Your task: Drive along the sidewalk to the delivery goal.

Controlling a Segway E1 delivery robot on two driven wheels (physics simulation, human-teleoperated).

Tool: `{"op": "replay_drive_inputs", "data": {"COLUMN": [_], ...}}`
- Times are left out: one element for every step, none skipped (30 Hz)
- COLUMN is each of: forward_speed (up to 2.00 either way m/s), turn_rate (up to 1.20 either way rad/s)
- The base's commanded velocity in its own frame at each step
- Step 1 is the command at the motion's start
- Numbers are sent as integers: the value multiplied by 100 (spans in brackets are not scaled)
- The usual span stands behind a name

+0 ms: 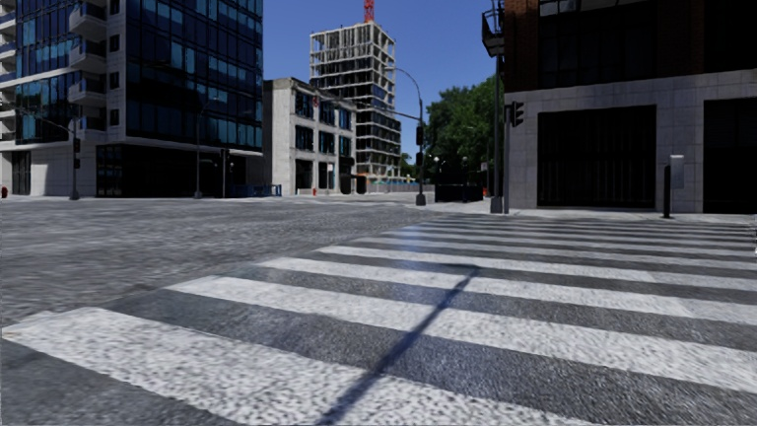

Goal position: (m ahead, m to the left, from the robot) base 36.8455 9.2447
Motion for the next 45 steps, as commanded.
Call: {"op": "replay_drive_inputs", "data": {"forward_speed": [194, 194, 194, 194, 194, 194, 194, 194, 194, 194, 194, 194, 194, 194, 194, 185, 172, 172, 164, 161, 161, 161, 160, 160, 160, 160, 160, 160, 160, 160, 160, 160, 160, 160, 160, 160, 160, 160, 160, 160, 160, 160, 160, 160, 160], "turn_rate": [-53, -53, -53, -53, -53, -53, -53, -53, -53, -53, -53, -53, -53, -53, -53, -53, -53, -53, -53, -53, -53, -53, -53, -53, -53, -53, -53, -53, -53, -53, -53, -53, -53, -53, -53, -53, -53, -53, -53, -53, -53, -53, -53, -53, -53]}}
